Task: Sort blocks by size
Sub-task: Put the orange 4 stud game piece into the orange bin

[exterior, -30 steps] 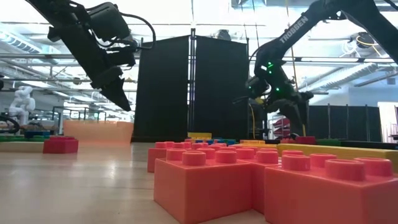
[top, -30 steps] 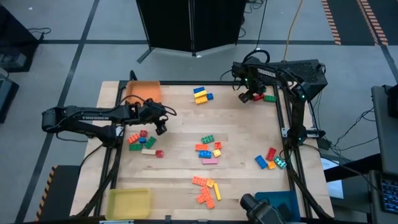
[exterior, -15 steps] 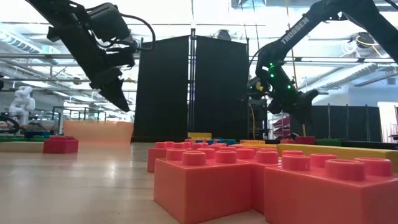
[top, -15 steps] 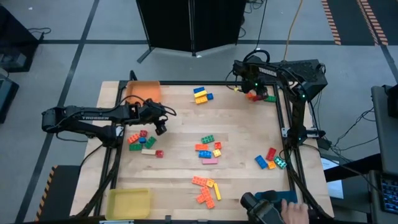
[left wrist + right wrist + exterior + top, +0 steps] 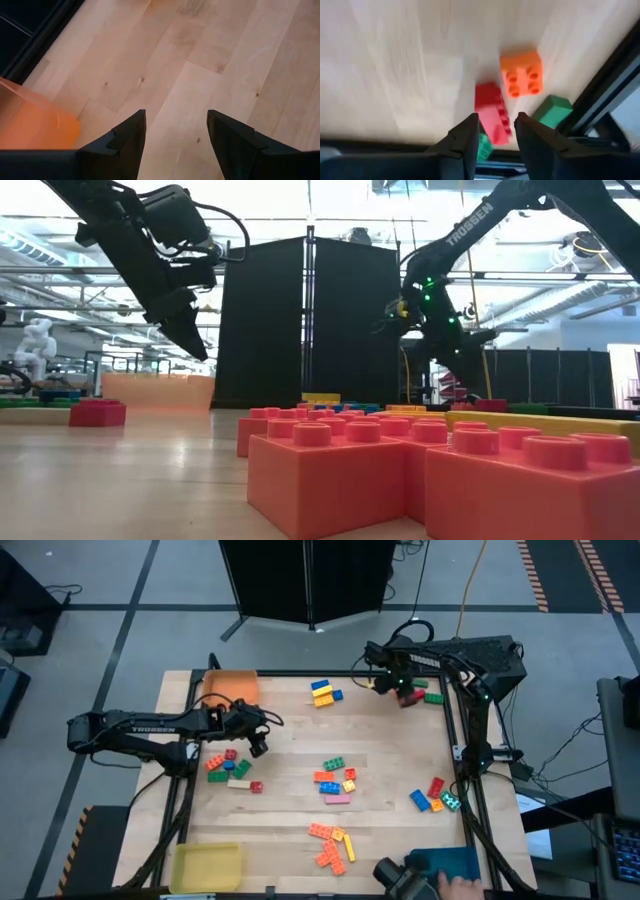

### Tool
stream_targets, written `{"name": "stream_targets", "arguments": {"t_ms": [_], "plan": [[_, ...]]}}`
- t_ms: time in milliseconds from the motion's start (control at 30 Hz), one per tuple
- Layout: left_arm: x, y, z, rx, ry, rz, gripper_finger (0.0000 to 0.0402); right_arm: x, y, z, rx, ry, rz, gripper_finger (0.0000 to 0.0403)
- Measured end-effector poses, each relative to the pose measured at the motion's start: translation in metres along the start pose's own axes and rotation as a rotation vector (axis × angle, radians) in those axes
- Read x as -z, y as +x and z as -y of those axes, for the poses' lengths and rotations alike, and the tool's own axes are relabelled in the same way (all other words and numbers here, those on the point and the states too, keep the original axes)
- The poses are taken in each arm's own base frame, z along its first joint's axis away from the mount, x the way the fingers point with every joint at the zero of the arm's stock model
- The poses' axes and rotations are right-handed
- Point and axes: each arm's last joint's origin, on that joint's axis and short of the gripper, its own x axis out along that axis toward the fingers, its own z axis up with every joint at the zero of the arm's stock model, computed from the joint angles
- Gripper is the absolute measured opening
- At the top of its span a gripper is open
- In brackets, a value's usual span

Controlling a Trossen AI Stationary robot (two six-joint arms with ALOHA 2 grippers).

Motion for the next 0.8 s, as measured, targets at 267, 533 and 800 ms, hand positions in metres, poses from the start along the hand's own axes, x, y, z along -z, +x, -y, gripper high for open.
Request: {"name": "stream_targets", "arguments": {"t_ms": [267,533,800], "plan": [[-0.002,0.000,0.000,0.001,0.000,0.016,0.0212,0.010,0.006,-0.001,-0.033,0.299,-0.119,0.0123],[-0.003,0.000,0.000,0.003,-0.008,0.027,0.0212,0.009,0.009,0.011,-0.175,0.705,0.044,0.0123],[-0.003,0.000,0.000,0.003,-0.010,0.027,0.0212,0.012,-0.003,0.028,-0.216,0.936,0.168,0.0131]]}}
